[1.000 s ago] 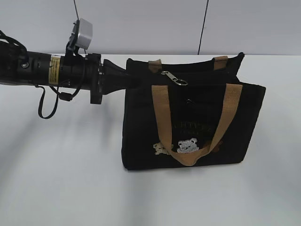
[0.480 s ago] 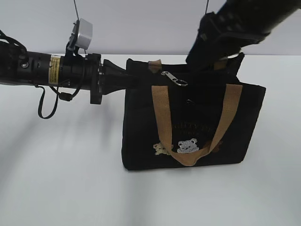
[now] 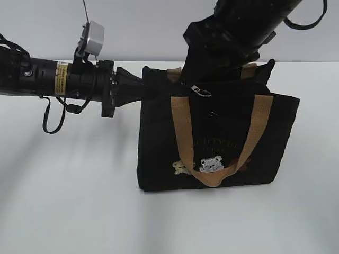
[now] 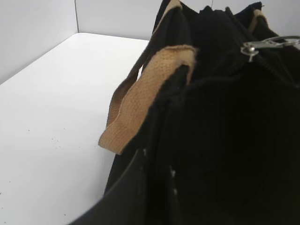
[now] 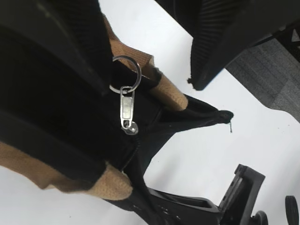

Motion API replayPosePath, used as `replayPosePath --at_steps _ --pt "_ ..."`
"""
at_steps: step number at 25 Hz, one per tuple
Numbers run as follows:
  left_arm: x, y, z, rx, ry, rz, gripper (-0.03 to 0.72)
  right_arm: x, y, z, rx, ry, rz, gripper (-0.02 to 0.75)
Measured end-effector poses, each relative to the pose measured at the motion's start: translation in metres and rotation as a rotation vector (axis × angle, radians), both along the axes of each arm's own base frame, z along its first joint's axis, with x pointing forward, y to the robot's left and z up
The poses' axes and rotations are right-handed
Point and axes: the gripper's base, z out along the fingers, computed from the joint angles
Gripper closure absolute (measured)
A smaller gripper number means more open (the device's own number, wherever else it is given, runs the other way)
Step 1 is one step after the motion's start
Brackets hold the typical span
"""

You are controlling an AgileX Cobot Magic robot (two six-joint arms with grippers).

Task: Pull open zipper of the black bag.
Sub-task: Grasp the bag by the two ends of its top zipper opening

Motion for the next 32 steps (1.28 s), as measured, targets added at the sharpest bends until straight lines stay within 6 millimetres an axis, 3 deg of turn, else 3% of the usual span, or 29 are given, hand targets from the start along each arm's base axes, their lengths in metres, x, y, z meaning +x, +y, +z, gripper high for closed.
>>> replayPosePath --at_steps 5,32 --pt "0.000 0.000 0.000 0.000 0.000 -0.001 0.664 0.004 0.003 -0.014 -0.011 0.085 -0.038 0.330" --pt "0.000 0.000 0.000 0.005 0.000 0.003 0.664 0.017 0.005 -0.038 -0.073 0.121 -0.093 0.330"
